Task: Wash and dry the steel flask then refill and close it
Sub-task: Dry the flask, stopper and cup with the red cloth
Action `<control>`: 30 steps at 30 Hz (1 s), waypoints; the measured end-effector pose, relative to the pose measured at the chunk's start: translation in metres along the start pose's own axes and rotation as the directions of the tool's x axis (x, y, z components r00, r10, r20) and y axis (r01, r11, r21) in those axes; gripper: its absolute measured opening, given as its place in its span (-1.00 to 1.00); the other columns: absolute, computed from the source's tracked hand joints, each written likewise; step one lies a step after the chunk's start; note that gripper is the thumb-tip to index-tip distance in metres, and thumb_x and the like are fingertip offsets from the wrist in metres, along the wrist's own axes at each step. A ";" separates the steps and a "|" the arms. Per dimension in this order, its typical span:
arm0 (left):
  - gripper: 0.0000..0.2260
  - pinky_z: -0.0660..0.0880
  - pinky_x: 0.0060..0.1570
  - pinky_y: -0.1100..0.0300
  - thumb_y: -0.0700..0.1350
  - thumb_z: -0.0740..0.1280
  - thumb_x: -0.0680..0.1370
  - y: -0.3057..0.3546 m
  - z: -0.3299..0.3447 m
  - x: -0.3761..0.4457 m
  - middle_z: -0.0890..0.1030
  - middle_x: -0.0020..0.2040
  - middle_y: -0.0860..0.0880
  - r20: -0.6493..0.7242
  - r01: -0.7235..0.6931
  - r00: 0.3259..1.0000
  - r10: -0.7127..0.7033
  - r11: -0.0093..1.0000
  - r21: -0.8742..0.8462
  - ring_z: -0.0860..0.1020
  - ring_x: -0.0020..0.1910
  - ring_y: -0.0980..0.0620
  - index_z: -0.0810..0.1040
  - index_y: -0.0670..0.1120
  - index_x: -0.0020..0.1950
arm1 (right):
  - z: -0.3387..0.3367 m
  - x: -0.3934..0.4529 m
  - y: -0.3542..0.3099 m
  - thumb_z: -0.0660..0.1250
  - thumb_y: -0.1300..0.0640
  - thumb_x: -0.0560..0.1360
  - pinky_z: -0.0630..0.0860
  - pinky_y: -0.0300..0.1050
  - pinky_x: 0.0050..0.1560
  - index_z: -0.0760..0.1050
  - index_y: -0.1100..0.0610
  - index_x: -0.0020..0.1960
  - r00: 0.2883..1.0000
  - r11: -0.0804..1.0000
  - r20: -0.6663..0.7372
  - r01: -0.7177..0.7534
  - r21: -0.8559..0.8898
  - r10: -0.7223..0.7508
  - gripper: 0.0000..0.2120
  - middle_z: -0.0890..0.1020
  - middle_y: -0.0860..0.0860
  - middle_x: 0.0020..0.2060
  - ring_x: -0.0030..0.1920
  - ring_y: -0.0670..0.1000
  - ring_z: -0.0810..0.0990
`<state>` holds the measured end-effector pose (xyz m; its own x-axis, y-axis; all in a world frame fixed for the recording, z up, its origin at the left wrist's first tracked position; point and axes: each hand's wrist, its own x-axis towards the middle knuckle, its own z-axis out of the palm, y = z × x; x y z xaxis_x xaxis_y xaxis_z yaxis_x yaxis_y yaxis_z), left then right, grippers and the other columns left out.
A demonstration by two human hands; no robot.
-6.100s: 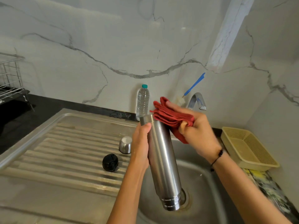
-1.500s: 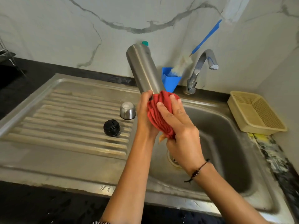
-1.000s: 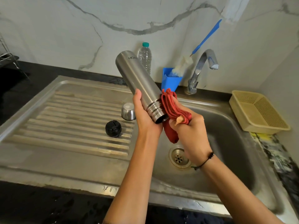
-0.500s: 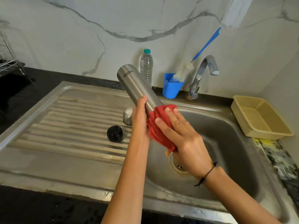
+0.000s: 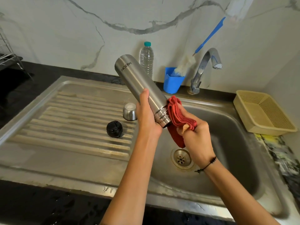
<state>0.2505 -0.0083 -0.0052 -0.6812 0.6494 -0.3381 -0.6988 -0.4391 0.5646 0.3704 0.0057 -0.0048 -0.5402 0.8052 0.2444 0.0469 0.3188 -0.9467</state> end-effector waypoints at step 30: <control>-0.67 0.60 -0.05 0.06 0.13 0.14 0.62 -0.002 -0.005 0.002 0.70 -0.21 -0.05 0.070 -0.057 0.996 0.056 0.998 0.001 0.67 -0.18 0.00 0.54 -0.09 0.07 | -0.009 0.016 0.006 0.22 0.56 0.35 0.38 -0.15 0.33 0.37 0.03 0.33 0.968 0.949 0.080 0.248 -0.194 -0.237 -0.33 0.46 0.02 0.32 0.30 -0.13 0.45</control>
<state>0.2493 -0.0090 -0.0114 -0.7025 0.6655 -0.2522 -0.6590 -0.4745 0.5836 0.3698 0.0249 -0.0051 -0.6014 0.6643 0.4438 0.0740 0.5995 -0.7970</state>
